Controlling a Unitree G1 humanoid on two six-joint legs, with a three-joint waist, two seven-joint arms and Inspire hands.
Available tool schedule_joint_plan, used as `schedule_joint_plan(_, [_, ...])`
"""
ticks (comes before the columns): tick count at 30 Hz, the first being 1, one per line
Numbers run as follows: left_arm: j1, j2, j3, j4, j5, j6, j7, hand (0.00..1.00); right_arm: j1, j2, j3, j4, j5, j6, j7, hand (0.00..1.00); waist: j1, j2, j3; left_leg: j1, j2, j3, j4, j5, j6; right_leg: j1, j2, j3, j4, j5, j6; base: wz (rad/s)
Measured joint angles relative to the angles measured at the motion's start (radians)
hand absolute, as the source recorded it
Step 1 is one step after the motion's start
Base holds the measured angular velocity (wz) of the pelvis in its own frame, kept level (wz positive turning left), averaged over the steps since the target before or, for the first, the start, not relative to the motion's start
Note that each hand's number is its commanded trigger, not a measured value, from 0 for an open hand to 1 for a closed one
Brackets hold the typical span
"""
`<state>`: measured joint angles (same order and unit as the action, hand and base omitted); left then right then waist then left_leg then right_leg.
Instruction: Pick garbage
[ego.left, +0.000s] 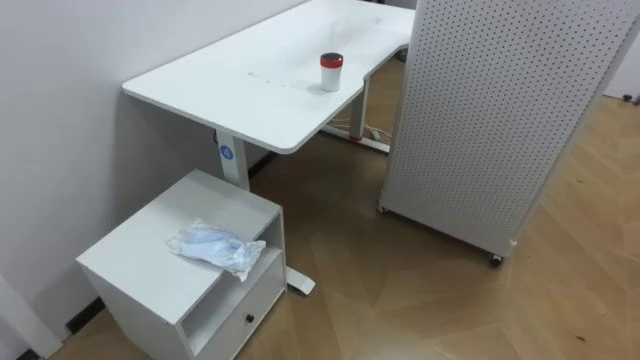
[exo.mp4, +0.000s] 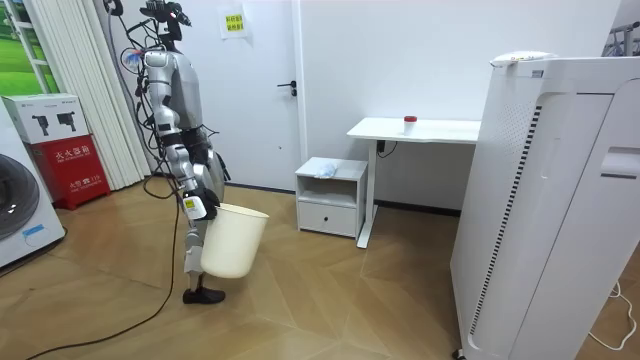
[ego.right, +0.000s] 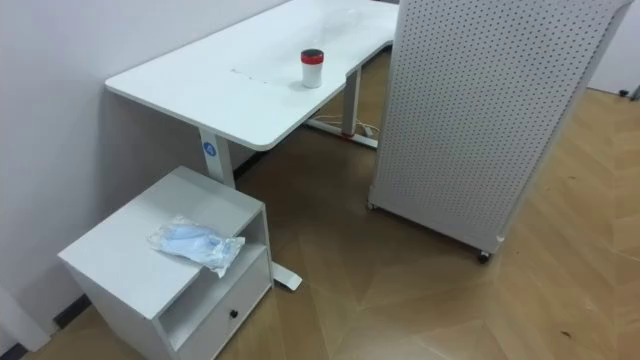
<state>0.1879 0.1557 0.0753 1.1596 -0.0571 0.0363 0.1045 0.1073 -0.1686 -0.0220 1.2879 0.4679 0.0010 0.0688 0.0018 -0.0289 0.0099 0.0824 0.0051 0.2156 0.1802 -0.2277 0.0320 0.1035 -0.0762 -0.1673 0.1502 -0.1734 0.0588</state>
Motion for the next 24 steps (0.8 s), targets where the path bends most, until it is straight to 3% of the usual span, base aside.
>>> schedule_joint_plan(8, [0.010, -0.001, 0.000, 0.008, -0.028, 0.001, -0.009, 0.00, -0.003, 0.000, -0.001, 0.005, -0.001, 0.000, 0.012, 1.00, 0.001, 0.012, -0.0056, 0.000, -0.001, 0.000, -0.001, 0.000, 0.000, 0.000, 0.001, 0.000, 0.000, 0.000, 0.000, 0.00])
schedule_joint_plan(20, [0.029, -0.002, 0.001, 0.020, -0.017, 0.011, -0.009, 0.00, -0.022, 0.000, 0.003, 0.032, -0.002, 0.006, 0.020, 1.00, 0.007, 0.006, 0.0000, -0.001, 0.004, 0.000, 0.000, 0.000, 0.000, 0.001, 0.001, 0.002, 0.001, 0.000, 0.000, 0.00])
schedule_joint_plan(24, [0.031, -0.001, 0.009, 0.047, 0.044, 0.042, -0.022, 0.00, -0.019, 0.002, 0.001, 0.032, -0.002, 0.013, 0.022, 1.00, 0.005, 0.003, -0.0001, -0.006, 0.019, 0.000, 0.039, -0.021, -0.007, 0.007, 0.009, 0.000, 0.008, -0.004, -0.006, 0.00])
